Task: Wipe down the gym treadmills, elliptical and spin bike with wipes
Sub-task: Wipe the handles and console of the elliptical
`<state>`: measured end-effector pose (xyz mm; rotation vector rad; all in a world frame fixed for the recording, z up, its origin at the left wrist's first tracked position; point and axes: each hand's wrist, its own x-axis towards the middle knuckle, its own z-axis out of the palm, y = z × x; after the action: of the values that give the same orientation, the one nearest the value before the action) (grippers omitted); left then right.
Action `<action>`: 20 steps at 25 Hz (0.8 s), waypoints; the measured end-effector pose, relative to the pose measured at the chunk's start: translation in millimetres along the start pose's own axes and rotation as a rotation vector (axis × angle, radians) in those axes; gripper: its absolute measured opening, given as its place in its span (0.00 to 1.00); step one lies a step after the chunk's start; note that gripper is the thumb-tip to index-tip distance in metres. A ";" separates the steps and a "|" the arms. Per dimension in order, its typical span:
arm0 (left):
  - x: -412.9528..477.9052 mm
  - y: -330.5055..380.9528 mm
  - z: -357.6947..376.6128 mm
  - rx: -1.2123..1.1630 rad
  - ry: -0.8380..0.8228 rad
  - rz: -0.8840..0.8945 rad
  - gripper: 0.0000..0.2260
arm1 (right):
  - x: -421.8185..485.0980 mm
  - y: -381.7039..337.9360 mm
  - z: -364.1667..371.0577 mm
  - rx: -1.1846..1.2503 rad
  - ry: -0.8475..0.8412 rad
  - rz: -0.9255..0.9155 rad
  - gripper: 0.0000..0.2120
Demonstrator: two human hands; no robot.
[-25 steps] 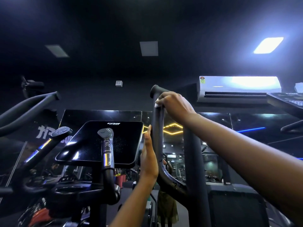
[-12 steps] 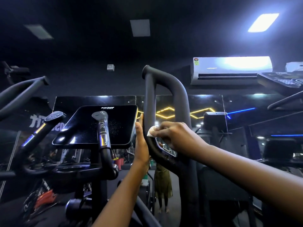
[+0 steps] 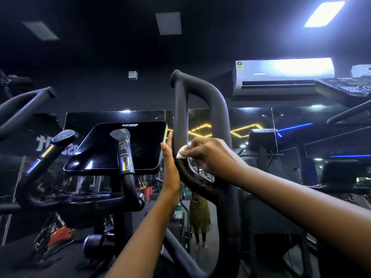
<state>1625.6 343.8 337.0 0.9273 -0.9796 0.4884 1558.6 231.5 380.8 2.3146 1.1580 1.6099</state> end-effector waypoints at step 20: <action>-4.3 15.9 -5.8 -0.105 -0.101 -0.108 0.28 | 27.0 -19.0 -3.7 -0.272 -0.187 -0.047 0.10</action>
<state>1614.8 357.5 338.9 0.9116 -1.0308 0.2992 1549.7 260.6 394.1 2.1903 0.8853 1.4005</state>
